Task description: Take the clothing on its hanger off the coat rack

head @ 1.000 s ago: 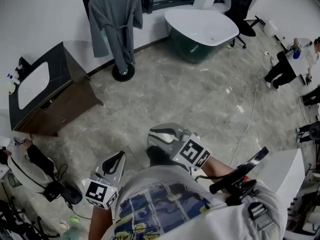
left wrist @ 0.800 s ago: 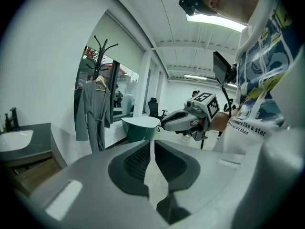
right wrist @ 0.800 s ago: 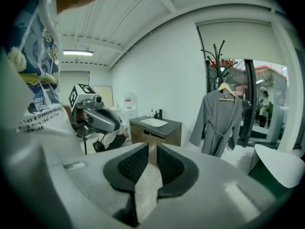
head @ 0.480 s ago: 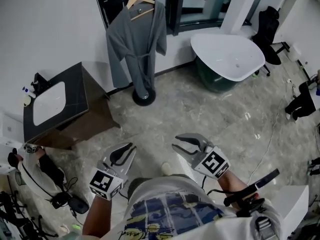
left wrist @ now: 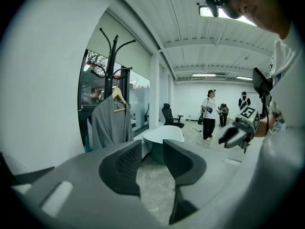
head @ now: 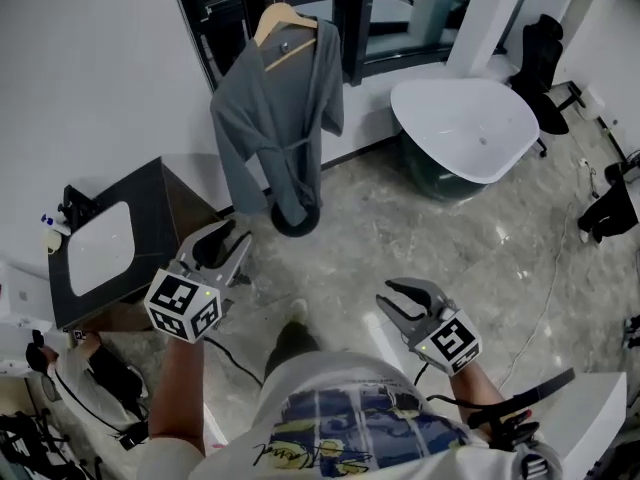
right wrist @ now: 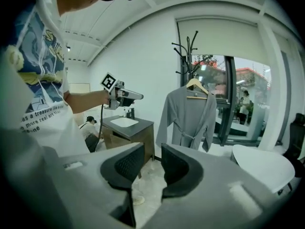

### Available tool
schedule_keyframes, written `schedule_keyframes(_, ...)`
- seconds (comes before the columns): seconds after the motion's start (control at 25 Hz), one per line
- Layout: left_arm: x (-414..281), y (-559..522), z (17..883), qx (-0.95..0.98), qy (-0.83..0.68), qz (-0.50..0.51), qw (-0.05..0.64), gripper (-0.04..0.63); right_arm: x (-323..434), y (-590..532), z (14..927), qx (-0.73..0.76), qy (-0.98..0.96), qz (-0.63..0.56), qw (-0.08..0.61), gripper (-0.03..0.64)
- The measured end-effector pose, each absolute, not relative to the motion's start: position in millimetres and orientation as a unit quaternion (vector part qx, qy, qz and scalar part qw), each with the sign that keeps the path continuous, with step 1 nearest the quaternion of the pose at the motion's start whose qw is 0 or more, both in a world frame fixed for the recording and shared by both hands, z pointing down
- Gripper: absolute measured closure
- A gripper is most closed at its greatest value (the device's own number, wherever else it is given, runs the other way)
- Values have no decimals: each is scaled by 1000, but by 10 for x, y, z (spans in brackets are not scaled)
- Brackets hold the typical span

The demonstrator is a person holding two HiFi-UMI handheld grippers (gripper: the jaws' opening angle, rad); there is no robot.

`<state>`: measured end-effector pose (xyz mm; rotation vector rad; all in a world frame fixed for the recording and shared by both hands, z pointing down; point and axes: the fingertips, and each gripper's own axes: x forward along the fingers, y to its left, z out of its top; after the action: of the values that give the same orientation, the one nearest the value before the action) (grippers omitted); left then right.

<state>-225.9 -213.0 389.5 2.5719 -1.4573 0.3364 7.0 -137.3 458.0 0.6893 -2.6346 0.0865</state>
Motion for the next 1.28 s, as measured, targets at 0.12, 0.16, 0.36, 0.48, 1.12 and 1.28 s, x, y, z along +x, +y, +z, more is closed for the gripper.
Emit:
schedule_keyframes(0.12, -2634, -2813, 3703, 857, -499, 111, 68, 413, 59, -1672, 4571, 295, -932, 46, 205, 509)
schedule_keyframes(0.16, -2748, -3039, 3630, 855, -502, 112, 61, 401, 41, -1766, 4544, 310, -928, 48, 202, 509)
schedule_keyframes(0.36, -3108, -4070, 3336, 854, -502, 134, 28, 339, -117, -2128, 4437, 372, -905, 61, 197, 509)
schedule_keyframes(0.48, -3180, -4597, 3279, 856, -494, 151, 15, 315, -255, -2243, 4465, 392, -899, 65, 185, 509)
schedule_keyframes(1.12, -2920, -5519, 3731, 882, -420, 201, 71, 544, -112, -2176, 4683, 489, -844, 116, 188, 509)
schedule_keyframes(1.28, -2904, -5535, 3689, 891, -408, 184, 77, 565, -91, -2125, 4717, 496, -839, 121, 187, 509)
